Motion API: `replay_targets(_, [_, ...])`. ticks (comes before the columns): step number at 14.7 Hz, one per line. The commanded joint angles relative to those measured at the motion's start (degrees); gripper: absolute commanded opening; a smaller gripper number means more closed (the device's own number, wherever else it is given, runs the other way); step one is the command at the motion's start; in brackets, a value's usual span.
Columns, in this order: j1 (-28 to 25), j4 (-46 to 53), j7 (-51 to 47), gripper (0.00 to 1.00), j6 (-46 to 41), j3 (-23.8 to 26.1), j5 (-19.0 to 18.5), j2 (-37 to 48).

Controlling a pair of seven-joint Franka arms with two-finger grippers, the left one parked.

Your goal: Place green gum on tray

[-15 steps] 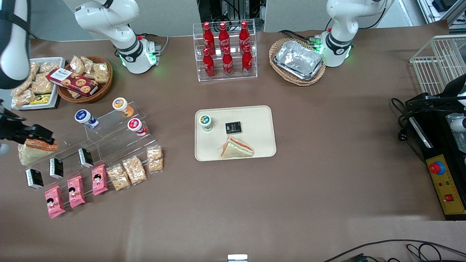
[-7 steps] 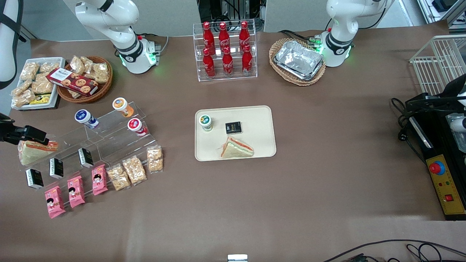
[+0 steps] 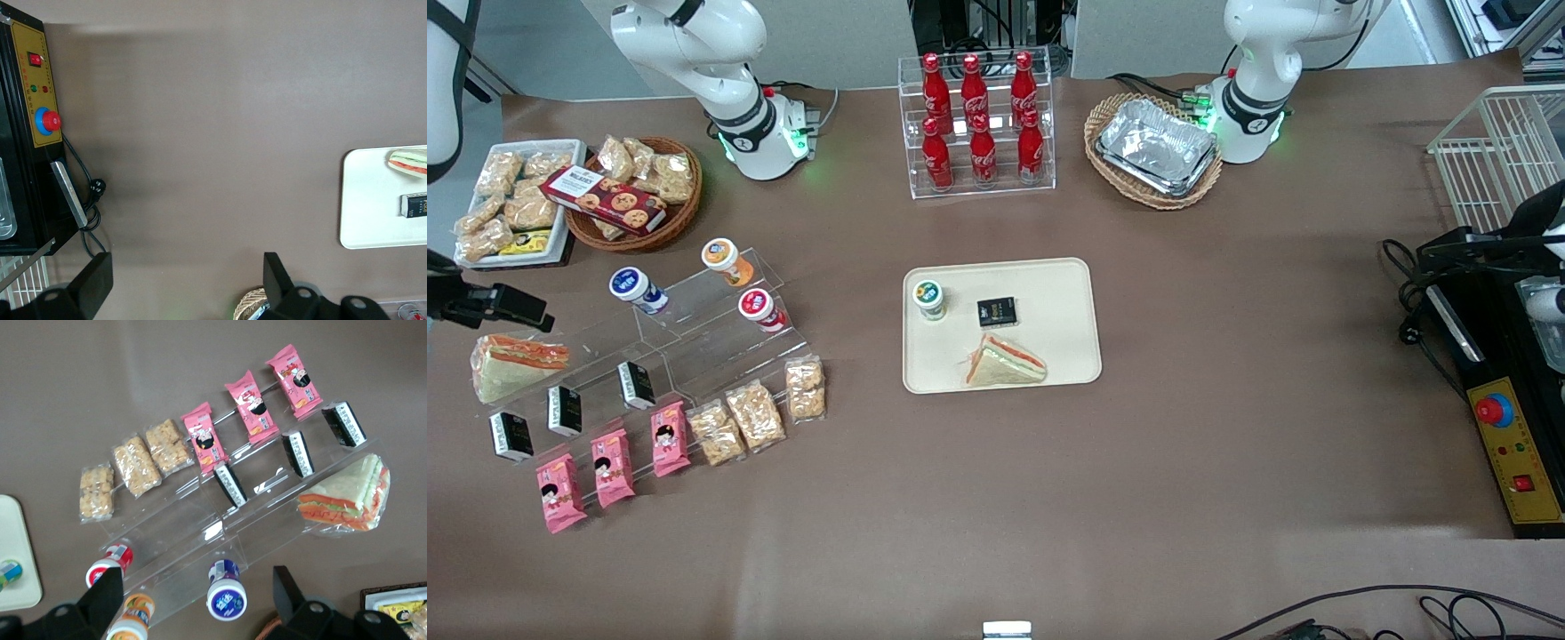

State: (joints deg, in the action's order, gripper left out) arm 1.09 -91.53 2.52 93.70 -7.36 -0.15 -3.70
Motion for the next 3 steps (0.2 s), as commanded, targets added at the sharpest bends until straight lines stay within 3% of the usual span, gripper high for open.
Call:
replay_targets(1, [1.28,-2.6,-4.52,1.0,-0.89,3.57,-0.38,3.09])
replay_targets(3, [1.54,-2.51,-4.8,1.0,-0.8,4.02,-0.38,3.09])
